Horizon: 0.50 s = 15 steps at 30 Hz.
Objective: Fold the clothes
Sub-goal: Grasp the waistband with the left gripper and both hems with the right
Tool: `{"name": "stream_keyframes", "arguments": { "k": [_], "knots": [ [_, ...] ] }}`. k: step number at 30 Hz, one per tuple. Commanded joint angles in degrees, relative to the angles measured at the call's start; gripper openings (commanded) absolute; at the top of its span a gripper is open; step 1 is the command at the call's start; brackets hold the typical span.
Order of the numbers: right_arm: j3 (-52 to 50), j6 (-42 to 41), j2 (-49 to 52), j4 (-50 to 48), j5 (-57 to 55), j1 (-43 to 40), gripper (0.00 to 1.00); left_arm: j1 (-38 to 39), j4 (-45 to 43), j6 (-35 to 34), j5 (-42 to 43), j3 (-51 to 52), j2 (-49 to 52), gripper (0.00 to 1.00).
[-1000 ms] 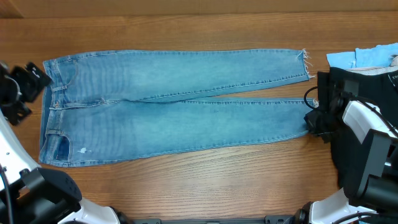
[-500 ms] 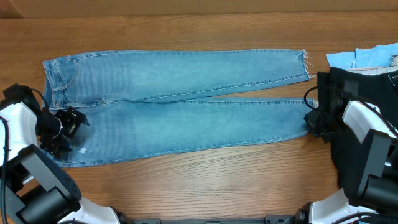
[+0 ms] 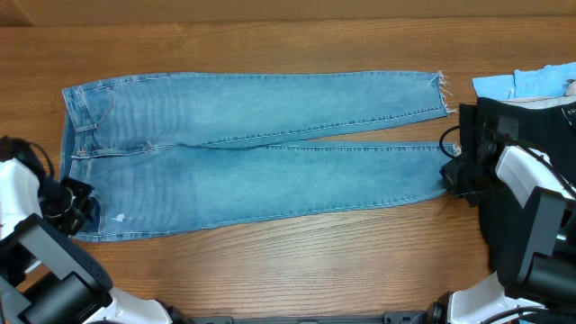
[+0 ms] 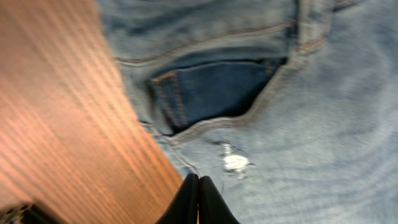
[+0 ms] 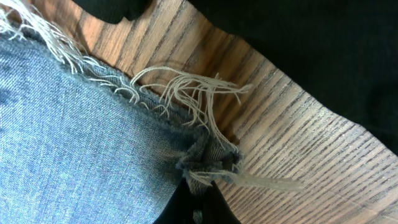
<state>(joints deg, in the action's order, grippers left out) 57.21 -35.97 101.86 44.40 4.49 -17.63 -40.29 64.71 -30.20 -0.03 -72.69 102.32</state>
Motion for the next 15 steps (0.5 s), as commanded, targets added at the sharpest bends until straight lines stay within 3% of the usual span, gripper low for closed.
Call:
{"name": "stream_keyframes", "arguments": {
  "k": [1,2,3,6,9,15],
  "knots": [
    [-0.9,0.35,1.95,-0.24,-0.98,-0.13,0.04,-4.44,0.22,1.38,-3.21,0.46,-1.2,0.18],
    [-0.9,0.35,1.95,-0.31,-0.98,-0.13,0.04,-5.64,0.22,2.1,-3.17,1.01,-1.2,0.23],
    [-0.9,0.35,1.95,-0.33,-0.98,-0.13,0.04,-6.69,-0.13,3.26,-3.61,1.86,-1.2,0.35],
    [-0.9,0.35,1.95,-0.44,-0.98,-0.13,0.05,-10.21,-4.57,5.38,-2.58,5.7,-1.2,0.84],
    [-0.9,0.35,1.95,-0.76,-0.98,-0.13,0.06,-10.64,-10.8,6.54,-0.28,8.07,-1.18,0.89],
    [-0.9,0.37,1.95,-1.49,-1.03,-0.13,0.06,-10.25,-19.52,6.88,3.82,10.36,-1.18,0.88]
  ]
}}
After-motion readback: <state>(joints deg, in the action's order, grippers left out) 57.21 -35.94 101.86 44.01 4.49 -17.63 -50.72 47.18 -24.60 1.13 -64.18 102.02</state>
